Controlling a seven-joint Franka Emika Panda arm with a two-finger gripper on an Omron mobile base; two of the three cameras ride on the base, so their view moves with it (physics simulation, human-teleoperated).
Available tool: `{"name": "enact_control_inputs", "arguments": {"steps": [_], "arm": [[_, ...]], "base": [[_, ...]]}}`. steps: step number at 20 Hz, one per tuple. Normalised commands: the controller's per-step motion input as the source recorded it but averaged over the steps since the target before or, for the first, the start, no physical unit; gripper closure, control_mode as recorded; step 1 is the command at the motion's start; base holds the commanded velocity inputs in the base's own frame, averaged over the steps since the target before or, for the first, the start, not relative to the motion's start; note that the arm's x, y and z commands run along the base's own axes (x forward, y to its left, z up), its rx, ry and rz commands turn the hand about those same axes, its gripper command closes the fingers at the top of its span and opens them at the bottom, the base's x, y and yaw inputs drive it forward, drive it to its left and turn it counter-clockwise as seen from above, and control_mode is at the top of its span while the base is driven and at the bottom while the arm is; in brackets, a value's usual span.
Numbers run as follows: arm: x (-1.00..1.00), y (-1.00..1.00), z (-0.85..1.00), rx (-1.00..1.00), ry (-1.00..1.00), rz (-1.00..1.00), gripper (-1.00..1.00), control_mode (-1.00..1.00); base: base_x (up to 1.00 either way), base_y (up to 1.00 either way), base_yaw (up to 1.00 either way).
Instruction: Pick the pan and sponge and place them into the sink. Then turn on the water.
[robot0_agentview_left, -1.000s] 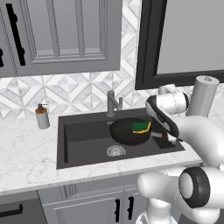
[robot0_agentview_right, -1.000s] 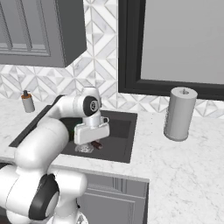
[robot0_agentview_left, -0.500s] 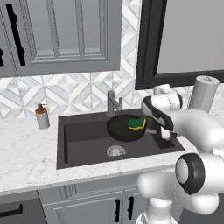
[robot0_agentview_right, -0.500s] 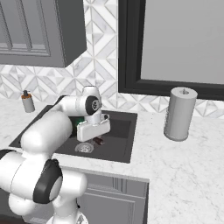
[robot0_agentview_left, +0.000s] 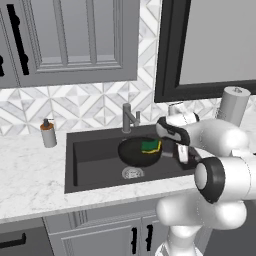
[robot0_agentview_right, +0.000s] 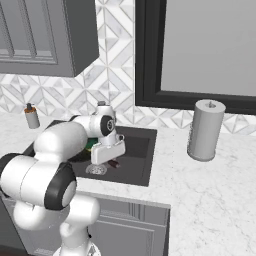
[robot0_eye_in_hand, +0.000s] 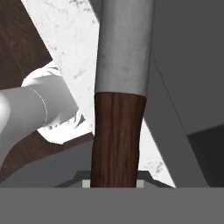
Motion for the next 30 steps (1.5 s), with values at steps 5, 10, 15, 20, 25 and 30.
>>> {"name": "enact_control_inputs", "arguments": {"steps": [5, 10, 15, 20, 25, 30], "arm": [[0.26, 0.17, -0.16, 0.00, 0.00, 0.05, 1.00, -1.00], [0.12, 0.20, -0.31, 0.00, 0.00, 0.03, 1.00, -1.00], [0.28, 0.02, -0.13, 0.02, 0.00, 0.01, 1.00, -1.00], [0.17, 0.00, -0.20, 0.07, 0.00, 0.01, 1.00, -1.00], [0.08, 0.00, -0.32, 0.09, 0.00, 0.01, 1.00, -1.00], [0.34, 0.00, -0.20, 0.02, 0.00, 0.00, 1.00, -1.00]], "base": [[0.00, 0.00, 0.00], [0.00, 0.00, 0.00], [0.00, 0.00, 0.00], [0.00, 0.00, 0.00], [0.00, 0.00, 0.00], [0.00, 0.00, 0.00]]}}
